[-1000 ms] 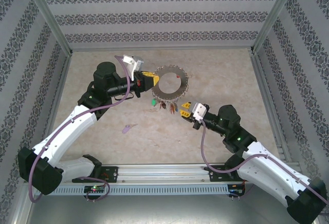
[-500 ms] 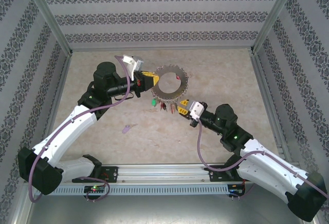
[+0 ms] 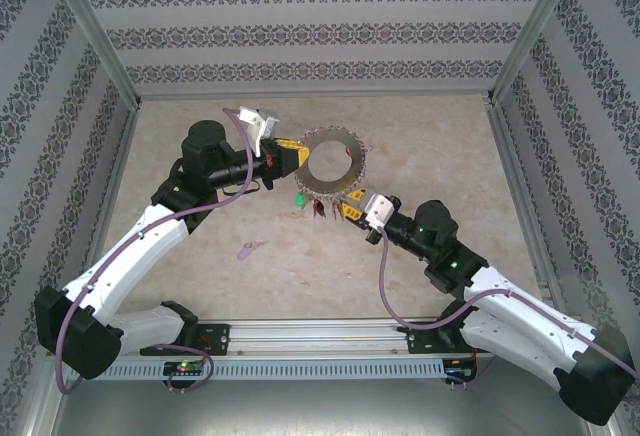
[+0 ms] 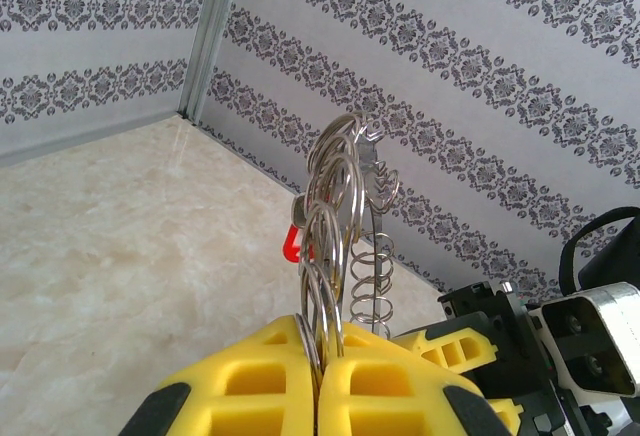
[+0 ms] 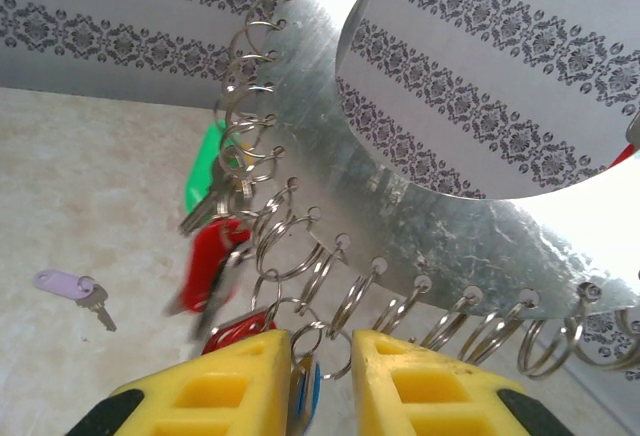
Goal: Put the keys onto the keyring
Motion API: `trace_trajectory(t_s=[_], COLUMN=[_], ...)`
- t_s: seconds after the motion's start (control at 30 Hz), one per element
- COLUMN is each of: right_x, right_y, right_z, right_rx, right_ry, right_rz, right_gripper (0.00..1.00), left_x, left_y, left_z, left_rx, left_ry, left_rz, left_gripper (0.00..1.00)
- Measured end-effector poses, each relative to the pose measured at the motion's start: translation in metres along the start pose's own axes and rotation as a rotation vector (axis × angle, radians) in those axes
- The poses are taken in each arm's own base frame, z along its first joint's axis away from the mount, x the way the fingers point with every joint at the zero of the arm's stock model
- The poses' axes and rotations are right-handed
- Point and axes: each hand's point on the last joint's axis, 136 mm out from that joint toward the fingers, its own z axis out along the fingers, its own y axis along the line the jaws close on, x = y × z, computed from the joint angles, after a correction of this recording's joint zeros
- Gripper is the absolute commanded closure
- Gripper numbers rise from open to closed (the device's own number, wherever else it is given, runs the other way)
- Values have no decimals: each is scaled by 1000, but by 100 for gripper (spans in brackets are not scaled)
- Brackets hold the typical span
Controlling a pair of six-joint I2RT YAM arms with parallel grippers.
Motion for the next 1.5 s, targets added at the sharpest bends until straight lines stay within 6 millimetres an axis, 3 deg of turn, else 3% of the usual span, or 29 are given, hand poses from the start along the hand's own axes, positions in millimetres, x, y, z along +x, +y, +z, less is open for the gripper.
trace_trajectory(t_s=[1.17,1.5], right_x=[-4,3], right_y=[-14,-16], right_z=[-2,2], right_rx=[78,90], right_ry=[-4,21], right_rz=[-7,-1], right_gripper=[74,81], left_x=[0,1], left_y=[0,0], left_z=[0,1], left_rx=[0,0], left_ry=[0,2], left_rz=[-12,-21], left_gripper=[100,100])
